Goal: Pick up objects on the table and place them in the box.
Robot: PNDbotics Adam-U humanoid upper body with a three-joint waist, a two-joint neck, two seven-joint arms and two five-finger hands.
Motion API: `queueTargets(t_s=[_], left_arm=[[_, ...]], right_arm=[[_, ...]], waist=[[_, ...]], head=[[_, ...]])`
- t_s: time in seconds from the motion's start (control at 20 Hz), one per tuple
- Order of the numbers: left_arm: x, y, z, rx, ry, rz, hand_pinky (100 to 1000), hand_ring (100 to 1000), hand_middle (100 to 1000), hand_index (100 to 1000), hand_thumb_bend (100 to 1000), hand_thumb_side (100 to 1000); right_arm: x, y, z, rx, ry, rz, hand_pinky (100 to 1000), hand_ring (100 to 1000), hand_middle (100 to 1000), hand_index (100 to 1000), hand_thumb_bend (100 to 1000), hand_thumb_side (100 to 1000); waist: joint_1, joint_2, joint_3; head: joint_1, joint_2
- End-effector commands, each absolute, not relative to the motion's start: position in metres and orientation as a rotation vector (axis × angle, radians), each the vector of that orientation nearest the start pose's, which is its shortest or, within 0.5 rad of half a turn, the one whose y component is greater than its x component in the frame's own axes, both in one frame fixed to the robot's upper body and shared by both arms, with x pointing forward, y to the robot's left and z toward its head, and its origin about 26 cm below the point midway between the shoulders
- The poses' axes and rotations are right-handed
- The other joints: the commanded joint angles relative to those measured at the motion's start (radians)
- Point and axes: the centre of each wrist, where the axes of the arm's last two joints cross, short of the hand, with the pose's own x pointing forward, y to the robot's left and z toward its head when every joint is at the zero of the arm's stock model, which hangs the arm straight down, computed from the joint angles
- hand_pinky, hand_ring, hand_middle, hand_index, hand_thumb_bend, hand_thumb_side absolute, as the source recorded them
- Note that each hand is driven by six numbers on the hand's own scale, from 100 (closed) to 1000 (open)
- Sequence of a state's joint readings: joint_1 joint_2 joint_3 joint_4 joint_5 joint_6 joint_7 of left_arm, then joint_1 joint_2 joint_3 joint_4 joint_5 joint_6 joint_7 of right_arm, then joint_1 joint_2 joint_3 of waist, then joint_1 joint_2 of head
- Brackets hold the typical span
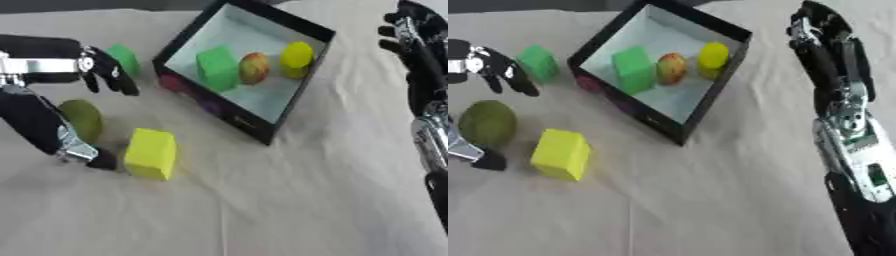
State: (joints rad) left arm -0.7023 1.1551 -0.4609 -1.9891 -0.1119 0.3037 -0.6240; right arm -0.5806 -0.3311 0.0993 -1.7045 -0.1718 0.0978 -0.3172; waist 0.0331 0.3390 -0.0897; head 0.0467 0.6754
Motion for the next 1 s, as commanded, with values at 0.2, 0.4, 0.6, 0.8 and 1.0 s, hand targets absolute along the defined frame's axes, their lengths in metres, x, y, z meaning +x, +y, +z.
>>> queueTargets(t_s=[0.2, 0.4, 0.6, 0.8, 1.0], left_arm=[[0.293, 0.254, 0.300, 0.672, -1.312, -1.693, 772, 838, 786, 859, 726, 468], [0.294, 0.247, 0.291, 0.685, -1.326, -1.670, 774, 847, 795, 863, 731, 449], [0.295, 0.241, 0.285, 0.666, -1.318, -1.679, 771, 848, 796, 860, 728, 462], [0.295, 0.236, 0.286, 0.637, -1.318, -1.700, 771, 849, 797, 854, 739, 457], [0.296, 0.230, 0.285, 0.621, -1.294, -1.729, 771, 850, 796, 848, 743, 453]], right_arm=[[0.364, -0.224, 0.229, -0.115, -2.195, 0.070, 802, 775, 724, 836, 100, 533], [0.363, -0.223, 0.229, -0.113, -2.195, 0.070, 802, 775, 724, 836, 100, 534], [0.363, -0.223, 0.229, -0.110, -2.195, 0.071, 802, 775, 725, 836, 100, 535], [0.363, -0.223, 0.228, -0.111, -2.192, 0.072, 802, 776, 725, 836, 100, 537], [0.363, -0.222, 0.228, -0.108, -2.192, 0.072, 802, 776, 725, 836, 100, 539]], waist=[[-0.005, -0.020, 0.001], [-0.006, -0.020, 0.001], [-0.007, -0.020, 0.000], [-0.007, -0.021, 0.003], [-0.008, -0.022, 0.003]], head=[[0.003, 0.005], [0.005, 0.006], [0.008, 0.008], [0.010, 0.011], [0.011, 0.013]])
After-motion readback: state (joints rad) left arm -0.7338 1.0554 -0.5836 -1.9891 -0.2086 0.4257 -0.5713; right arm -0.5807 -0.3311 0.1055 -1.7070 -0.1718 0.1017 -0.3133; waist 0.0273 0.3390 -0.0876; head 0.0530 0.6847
